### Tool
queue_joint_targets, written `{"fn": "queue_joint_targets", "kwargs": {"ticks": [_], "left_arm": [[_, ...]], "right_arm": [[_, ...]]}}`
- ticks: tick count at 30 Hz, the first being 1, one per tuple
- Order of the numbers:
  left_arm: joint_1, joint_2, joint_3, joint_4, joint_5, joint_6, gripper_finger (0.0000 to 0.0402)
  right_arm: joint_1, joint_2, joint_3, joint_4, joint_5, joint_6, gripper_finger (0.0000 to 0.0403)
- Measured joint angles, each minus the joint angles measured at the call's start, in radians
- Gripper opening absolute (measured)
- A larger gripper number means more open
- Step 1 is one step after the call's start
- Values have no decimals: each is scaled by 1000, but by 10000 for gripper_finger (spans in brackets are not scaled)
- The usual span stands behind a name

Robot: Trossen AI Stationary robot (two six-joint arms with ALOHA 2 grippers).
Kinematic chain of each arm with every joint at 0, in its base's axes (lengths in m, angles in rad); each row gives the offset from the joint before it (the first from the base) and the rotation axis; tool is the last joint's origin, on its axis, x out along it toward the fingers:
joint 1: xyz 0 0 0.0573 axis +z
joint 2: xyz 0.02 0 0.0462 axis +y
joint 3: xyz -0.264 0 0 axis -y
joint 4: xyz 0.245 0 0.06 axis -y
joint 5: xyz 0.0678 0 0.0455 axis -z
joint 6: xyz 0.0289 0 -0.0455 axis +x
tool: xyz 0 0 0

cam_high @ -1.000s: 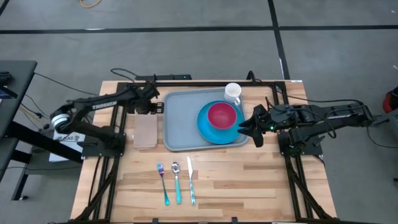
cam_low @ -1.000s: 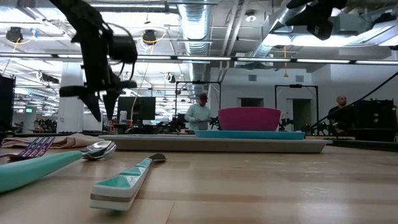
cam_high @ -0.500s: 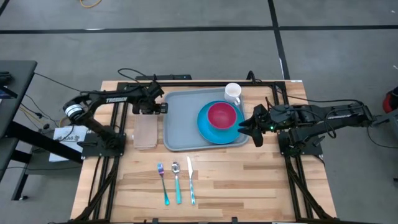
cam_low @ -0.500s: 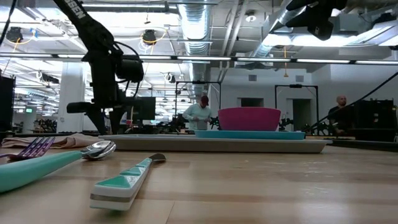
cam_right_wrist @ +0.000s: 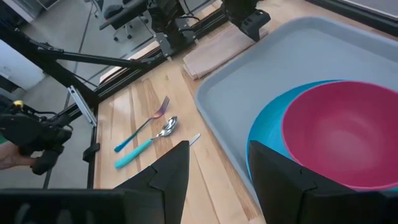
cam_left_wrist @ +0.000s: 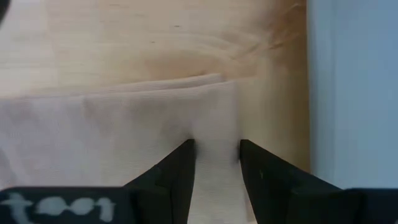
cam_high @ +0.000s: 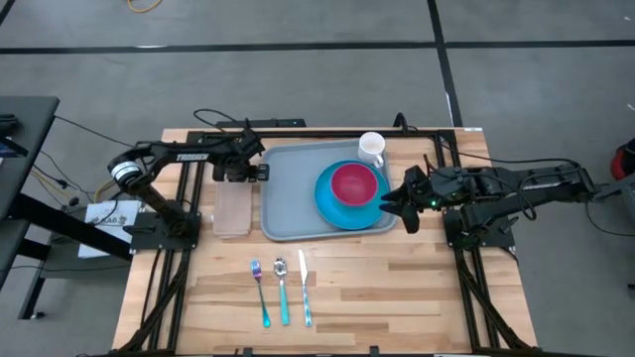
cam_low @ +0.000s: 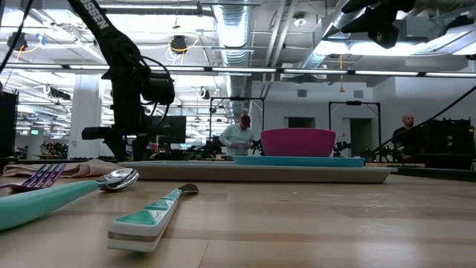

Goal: Set up tray
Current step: Put the brown napkin on the blue tray on the left of the blue plate on the blue tray

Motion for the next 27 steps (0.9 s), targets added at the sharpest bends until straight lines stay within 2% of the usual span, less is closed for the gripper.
{"fn": "queue_joint_targets", "kwargs": {"ticks": [9, 13, 19, 27], "left_arm": [[-2, 19, 1, -5, -14, 6, 117], [-2, 19, 1, -10, -22, 6, 86], [-1, 20, 0, -3, -27, -1, 12], [-1, 11, 19, -19, -16, 19, 3]], "right_arm": [[-1, 0, 0, 1, 0, 9, 155], [-1, 0, 0, 1, 0, 9, 155], [-1, 0, 0, 1, 0, 9, 155], [-1, 0, 0, 1, 0, 9, 155]]}}
